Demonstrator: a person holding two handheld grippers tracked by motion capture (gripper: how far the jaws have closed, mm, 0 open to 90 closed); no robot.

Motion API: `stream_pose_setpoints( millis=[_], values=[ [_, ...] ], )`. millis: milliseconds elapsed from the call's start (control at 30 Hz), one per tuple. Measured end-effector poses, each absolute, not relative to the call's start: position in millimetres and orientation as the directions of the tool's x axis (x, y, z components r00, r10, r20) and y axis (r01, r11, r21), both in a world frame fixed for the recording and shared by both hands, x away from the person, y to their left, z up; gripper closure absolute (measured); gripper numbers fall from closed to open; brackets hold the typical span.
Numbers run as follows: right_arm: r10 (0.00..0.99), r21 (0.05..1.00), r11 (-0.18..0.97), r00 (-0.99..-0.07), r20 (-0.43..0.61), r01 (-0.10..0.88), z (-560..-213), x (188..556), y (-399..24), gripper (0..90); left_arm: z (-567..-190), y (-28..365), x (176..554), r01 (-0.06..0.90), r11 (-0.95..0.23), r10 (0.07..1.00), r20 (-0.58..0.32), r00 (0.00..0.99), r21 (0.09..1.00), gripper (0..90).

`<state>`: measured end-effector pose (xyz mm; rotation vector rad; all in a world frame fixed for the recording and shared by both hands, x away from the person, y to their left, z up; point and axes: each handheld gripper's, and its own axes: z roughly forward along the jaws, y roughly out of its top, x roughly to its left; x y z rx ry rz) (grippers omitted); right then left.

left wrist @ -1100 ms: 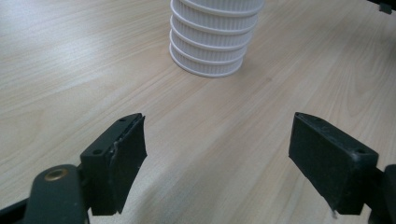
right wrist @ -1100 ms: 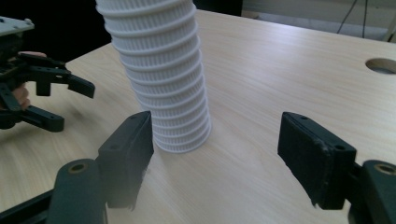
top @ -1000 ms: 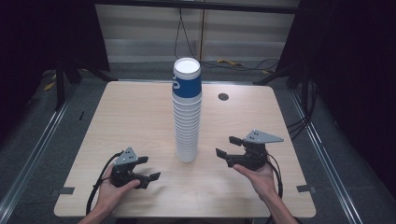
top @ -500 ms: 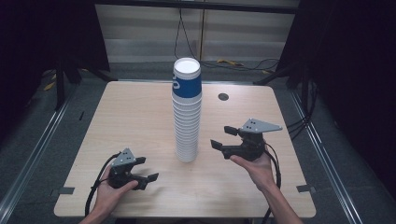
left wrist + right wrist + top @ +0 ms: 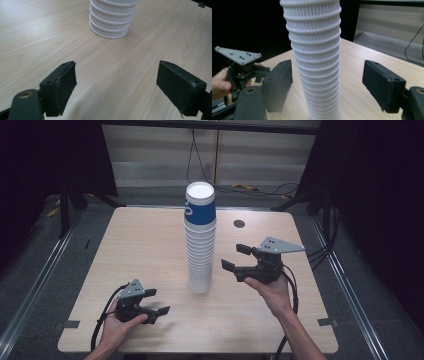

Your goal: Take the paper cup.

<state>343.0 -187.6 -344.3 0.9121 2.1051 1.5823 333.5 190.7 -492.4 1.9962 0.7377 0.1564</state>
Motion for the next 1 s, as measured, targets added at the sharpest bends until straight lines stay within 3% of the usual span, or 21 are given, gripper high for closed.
stream_pose_setpoints(
  millis=[1000],
  values=[
    [0.614, 0.958, 0.192, -0.788, 0.052, 0.213, -272, 361, -170, 20.3, -492, 189, 333, 0.424, -0.359, 0.544, -0.182, 0.819, 0.831, 16.1]
  ],
)
